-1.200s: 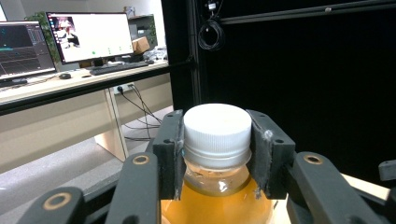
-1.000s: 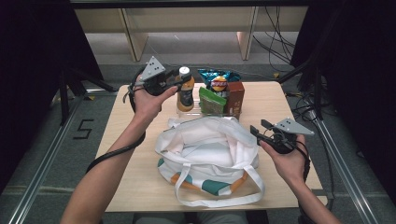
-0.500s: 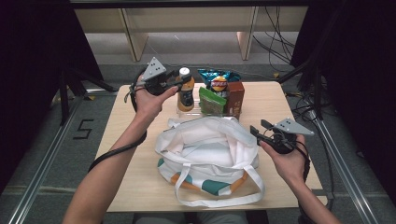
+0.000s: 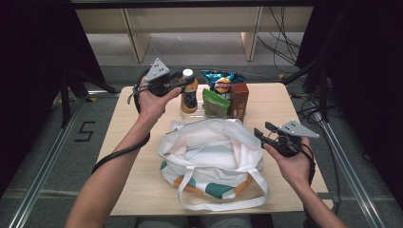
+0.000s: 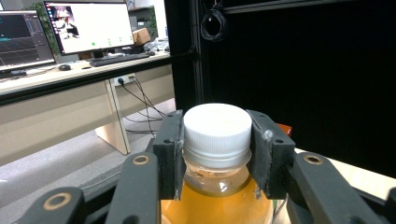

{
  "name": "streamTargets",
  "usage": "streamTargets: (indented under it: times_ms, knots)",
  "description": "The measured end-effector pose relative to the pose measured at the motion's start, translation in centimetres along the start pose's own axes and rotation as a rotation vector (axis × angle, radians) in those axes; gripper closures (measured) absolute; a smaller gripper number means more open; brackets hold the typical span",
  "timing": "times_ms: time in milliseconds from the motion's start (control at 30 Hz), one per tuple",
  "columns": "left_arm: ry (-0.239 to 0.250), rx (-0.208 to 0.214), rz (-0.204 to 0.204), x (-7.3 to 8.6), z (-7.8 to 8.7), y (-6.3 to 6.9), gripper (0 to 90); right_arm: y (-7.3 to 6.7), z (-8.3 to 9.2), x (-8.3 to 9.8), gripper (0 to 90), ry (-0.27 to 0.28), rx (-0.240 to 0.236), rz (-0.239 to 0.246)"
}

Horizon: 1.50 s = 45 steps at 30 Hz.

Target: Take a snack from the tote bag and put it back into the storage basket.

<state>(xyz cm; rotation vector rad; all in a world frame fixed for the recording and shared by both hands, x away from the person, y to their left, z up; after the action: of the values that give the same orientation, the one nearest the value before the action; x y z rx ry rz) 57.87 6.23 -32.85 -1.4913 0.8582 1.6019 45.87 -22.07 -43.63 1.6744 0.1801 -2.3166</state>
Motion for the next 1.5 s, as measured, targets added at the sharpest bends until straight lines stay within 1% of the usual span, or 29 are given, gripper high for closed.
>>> streamTargets:
  times_ms: [33, 133, 167, 200, 300, 367, 400, 433, 500, 533, 567, 600, 667, 700, 767, 800, 900, 933, 1033, 1100, 1133, 1200, 1300, 1333, 1433, 1467, 1500]
  knots:
    - [-0.002, -0.001, 0.0, 0.0, -0.1, 0.0, 58.7, 0.1, 0.0, 0.0, 47.7, 0.003, 0.002, 0.006]
    - [-0.013, -0.004, -0.002, 0.2, -0.2, -0.1, 58.7, 0.1, 0.0, 0.0, 47.6, -0.001, 0.006, 0.004]
    - [-0.012, -0.003, 0.0, 0.2, -0.3, -0.2, 58.7, 0.1, -0.1, 0.0, 47.6, 0.01, 0.007, 0.002]
    - [-0.011, -0.005, 0.0, 0.2, -0.3, -0.2, 58.7, -0.1, 0.0, 0.1, 47.5, -0.005, 0.004, -0.01]
    - [-0.014, -0.009, 0.002, 0.3, -0.4, -0.4, 58.7, -0.1, 0.1, 0.1, 47.6, -0.005, 0.004, -0.015]
    - [-0.015, -0.007, 0.003, 0.3, -0.4, -0.5, 58.7, 0.0, 0.0, 0.0, 47.5, 0.003, 0.015, -0.017]
    - [-0.015, -0.007, 0.001, 0.3, -0.4, -0.5, 58.7, 0.1, 0.0, 0.1, 47.5, -0.003, 0.009, 0.0]
    - [-0.015, -0.007, 0.001, 0.3, -0.4, -0.5, 58.7, 0.1, 0.0, 0.0, 47.6, 0.002, 0.008, 0.006]
    - [-0.014, -0.008, 0.003, 0.4, -0.5, -0.7, 58.7, 0.1, -0.1, 0.0, 47.5, 0.003, 0.001, 0.003]
    - [-0.018, -0.013, 0.008, 0.5, -0.5, -0.9, 58.7, 0.0, 0.0, 0.1, 47.5, -0.006, 0.001, -0.019]
    - [-0.018, -0.012, 0.006, 0.5, -0.5, -0.9, 58.7, 0.0, 0.0, 0.1, 47.5, -0.007, -0.003, -0.018]
    - [-0.017, -0.013, 0.012, 0.6, -0.6, -1.0, 58.7, 0.0, 0.1, 0.1, 47.5, -0.018, 0.011, -0.021]
    - [-0.017, -0.012, 0.016, 0.7, -0.6, -1.1, 58.7, 0.1, 0.1, 0.1, 47.5, -0.009, 0.012, -0.01]
    - [-0.017, -0.012, 0.016, 0.7, -0.6, -1.1, 58.7, 0.2, 0.0, 0.0, 47.5, 0.001, 0.011, 0.005]
    - [-0.023, -0.011, 0.012, 0.8, -0.6, -1.1, 58.7, 0.2, 0.0, 0.0, 47.5, 0.001, 0.012, 0.005]
    - [-0.022, -0.01, 0.011, 0.8, -0.7, -1.2, 58.7, 0.0, 0.1, 0.1, 47.5, -0.018, 0.013, -0.023]
    - [-0.022, -0.01, 0.011, 0.8, -0.8, -1.2, 58.6, 0.0, 0.0, 0.1, 47.5, -0.003, 0.021, -0.029]
    - [-0.022, -0.009, 0.01, 0.8, -0.8, -1.3, 58.7, 0.1, 0.1, 0.1, 47.5, -0.015, 0.011, -0.015]
    - [-0.024, -0.01, 0.011, 0.9, -0.9, -1.3, 58.7, 0.2, 0.0, 0.1, 47.5, -0.012, 0.012, -0.012]
    - [-0.028, -0.011, 0.011, 0.9, -0.9, -1.4, 58.7, 0.1, 0.1, 0.2, 47.5, -0.014, 0.01, -0.02]
    - [-0.028, -0.01, 0.013, 1.0, -1.0, -1.5, 58.7, 0.2, -0.1, 0.1, 47.5, 0.0, 0.009, 0.003]
    - [-0.031, -0.01, 0.016, 1.1, -1.1, -1.5, 58.6, 0.2, -0.1, 0.1, 47.5, 0.003, 0.003, 0.001]
    - [-0.032, -0.01, 0.022, 1.3, -1.1, -1.6, 58.7, 0.2, -0.1, 0.1, 47.5, 0.0, 0.005, 0.0]
    - [-0.035, -0.009, 0.023, 1.5, -1.2, -1.7, 58.7, 0.1, 0.0, 0.1, 47.4, -0.012, 0.01, -0.014]
    - [-0.039, -0.011, 0.025, 1.6, -1.3, -1.8, 58.7, 0.2, 0.0, 0.2, 47.3, -0.013, 0.016, -0.011]
    - [-0.039, -0.01, 0.025, 1.7, -1.4, -1.8, 58.7, 0.1, 0.0, 0.1, 47.3, -0.008, 0.005, -0.006]
    - [-0.044, -0.007, 0.024, 1.8, -1.5, -1.8, 58.7, 0.2, 0.0, 0.1, 47.2, -0.002, 0.013, 0.007]
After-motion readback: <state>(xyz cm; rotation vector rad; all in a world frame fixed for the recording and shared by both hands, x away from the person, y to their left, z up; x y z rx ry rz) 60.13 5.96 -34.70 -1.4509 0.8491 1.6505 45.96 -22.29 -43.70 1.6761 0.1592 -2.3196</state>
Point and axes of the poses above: each handheld gripper's, and its own axes: z roughly backward along the jaws, x roughly out of its underside, y roughly to its right, the point moved 8 cm from there along -z, roughly forward along the jaws, and after that the axes turned 14 degrees about x, right-handed, at the moved point
